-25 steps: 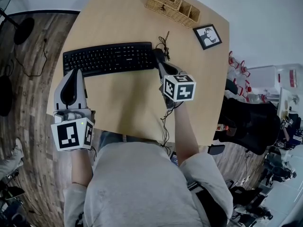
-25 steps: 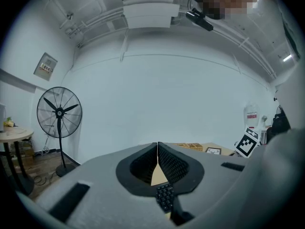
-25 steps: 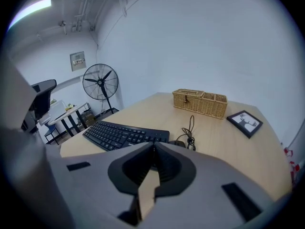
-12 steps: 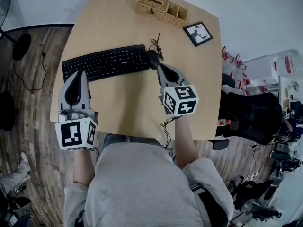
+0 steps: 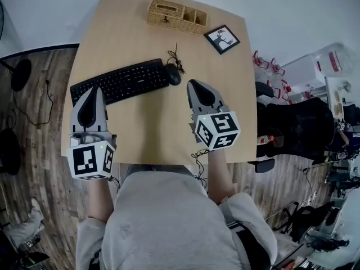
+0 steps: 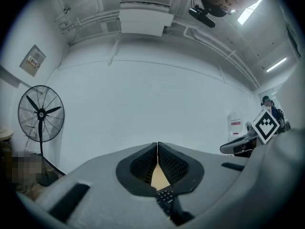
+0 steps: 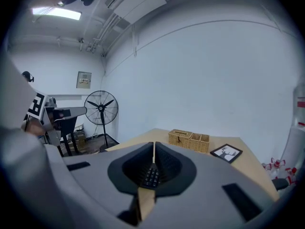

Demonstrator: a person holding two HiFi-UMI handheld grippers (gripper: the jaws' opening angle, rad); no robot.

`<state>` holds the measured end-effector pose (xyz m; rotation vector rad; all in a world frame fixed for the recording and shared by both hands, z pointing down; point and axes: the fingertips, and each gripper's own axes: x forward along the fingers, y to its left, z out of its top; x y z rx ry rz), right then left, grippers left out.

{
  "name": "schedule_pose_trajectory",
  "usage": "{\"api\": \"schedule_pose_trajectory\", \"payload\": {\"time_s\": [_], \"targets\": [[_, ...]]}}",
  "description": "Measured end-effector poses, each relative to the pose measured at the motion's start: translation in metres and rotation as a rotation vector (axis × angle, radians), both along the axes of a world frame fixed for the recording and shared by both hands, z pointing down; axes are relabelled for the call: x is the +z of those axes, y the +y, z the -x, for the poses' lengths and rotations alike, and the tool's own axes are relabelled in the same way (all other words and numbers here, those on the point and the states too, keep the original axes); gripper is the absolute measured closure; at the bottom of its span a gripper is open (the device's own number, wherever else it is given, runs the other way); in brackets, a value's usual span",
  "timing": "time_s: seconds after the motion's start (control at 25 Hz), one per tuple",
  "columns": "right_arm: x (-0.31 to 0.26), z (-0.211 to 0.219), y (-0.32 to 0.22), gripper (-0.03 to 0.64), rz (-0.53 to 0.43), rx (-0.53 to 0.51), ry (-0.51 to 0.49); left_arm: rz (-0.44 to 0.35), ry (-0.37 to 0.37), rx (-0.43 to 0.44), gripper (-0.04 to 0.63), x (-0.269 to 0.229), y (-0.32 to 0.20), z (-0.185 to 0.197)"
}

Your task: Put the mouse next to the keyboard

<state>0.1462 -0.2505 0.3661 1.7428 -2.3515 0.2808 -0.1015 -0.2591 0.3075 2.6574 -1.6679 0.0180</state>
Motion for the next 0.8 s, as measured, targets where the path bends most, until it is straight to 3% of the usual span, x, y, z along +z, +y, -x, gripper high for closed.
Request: {"api": "schedule_pose_trajectory", "payload": {"time_s": [0.8], "targets": [[-0.083, -0.010, 0.052, 0.600, -0.227, 0.065, 0.007, -0.070, 0.005, 0.094, 0.584, -0.032, 0.018, -0.030]]}}
